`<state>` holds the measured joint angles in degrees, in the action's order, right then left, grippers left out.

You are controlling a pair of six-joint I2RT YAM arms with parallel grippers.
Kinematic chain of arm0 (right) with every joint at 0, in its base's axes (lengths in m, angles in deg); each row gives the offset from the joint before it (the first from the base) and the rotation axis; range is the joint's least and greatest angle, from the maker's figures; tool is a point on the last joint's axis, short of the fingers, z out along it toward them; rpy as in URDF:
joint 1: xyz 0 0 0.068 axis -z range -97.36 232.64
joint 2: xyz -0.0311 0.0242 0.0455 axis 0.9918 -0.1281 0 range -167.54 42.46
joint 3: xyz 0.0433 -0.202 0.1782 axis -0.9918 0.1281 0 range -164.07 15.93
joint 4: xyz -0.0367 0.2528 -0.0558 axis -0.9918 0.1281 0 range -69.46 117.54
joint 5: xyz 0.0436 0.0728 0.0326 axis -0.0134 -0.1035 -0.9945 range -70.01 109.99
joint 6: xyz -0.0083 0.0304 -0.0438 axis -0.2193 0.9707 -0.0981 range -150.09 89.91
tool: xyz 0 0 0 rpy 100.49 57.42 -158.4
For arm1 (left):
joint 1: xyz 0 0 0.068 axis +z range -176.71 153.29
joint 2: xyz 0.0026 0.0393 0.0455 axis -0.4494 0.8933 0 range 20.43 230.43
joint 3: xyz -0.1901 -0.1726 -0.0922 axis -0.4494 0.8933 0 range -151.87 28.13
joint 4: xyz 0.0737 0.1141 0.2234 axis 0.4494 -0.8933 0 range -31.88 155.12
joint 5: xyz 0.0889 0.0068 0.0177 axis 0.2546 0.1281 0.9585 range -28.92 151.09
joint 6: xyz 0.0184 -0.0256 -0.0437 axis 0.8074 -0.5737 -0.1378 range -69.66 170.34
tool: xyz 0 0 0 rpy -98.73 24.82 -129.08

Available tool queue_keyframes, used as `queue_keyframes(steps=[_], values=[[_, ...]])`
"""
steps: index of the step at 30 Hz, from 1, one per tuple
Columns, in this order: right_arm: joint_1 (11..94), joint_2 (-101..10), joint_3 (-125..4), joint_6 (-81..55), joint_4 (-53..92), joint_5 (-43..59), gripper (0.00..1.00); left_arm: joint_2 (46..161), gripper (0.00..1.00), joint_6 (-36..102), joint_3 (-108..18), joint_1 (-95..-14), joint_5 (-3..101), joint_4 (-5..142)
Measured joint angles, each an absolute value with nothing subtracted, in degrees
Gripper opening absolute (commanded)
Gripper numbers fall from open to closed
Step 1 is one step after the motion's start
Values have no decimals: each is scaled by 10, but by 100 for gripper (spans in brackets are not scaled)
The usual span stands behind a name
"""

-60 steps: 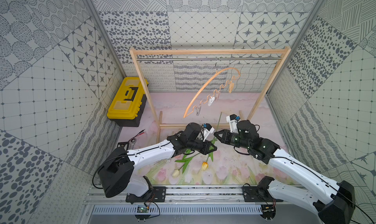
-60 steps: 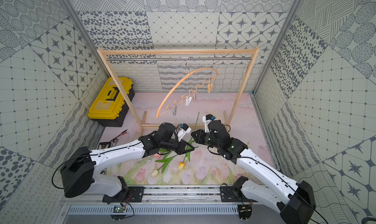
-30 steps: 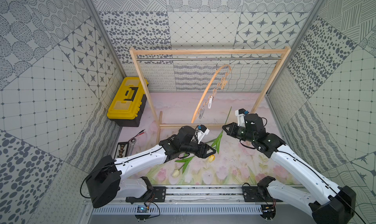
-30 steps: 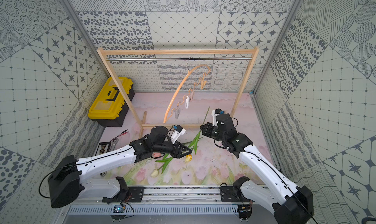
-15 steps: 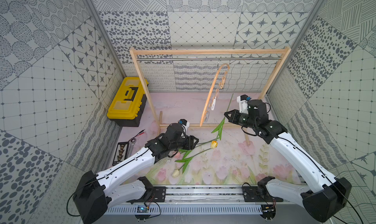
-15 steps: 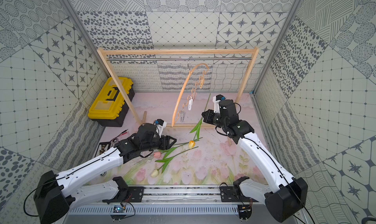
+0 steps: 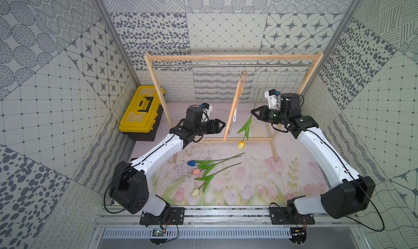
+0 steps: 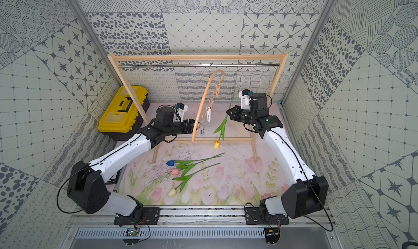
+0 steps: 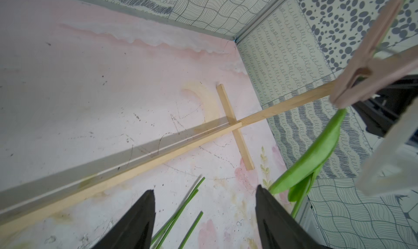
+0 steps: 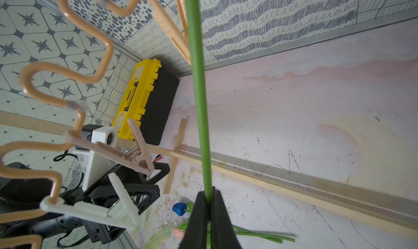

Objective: Dry the flowers on a clothes hanger
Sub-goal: Open the clamp at the hanger.

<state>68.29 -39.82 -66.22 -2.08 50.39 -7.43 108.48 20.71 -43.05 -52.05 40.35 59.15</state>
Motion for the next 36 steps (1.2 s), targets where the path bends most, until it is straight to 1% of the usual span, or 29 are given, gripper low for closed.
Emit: queue_keyframes(steps=[4, 9, 10, 12, 23, 28, 32, 35, 36], values=[[686, -456, -728, -42, 529, -108, 0, 1152, 81, 212, -494, -494, 350, 628], [686, -513, -800, -60, 563, -134, 0, 1218, 85, 223, -575, -484, 298, 661], [686, -521, -810, -64, 571, -137, 0, 1229, 90, 224, -589, -483, 288, 670], [686, -531, -827, -68, 586, -143, 0, 1251, 95, 224, -614, -483, 272, 687], [681, -573, -893, -96, 652, -149, 0, 1381, 98, 191, -764, -482, 191, 781], [681, -586, -906, -103, 673, -148, 0, 1419, 93, 176, -814, -482, 166, 805], [680, -589, -911, -106, 682, -146, 0, 1439, 83, 166, -844, -482, 152, 817], [678, -589, -911, -107, 684, -145, 0, 1451, 79, 158, -864, -482, 146, 821], [676, -589, -911, -108, 685, -145, 0, 1454, 75, 156, -870, -482, 144, 822]])
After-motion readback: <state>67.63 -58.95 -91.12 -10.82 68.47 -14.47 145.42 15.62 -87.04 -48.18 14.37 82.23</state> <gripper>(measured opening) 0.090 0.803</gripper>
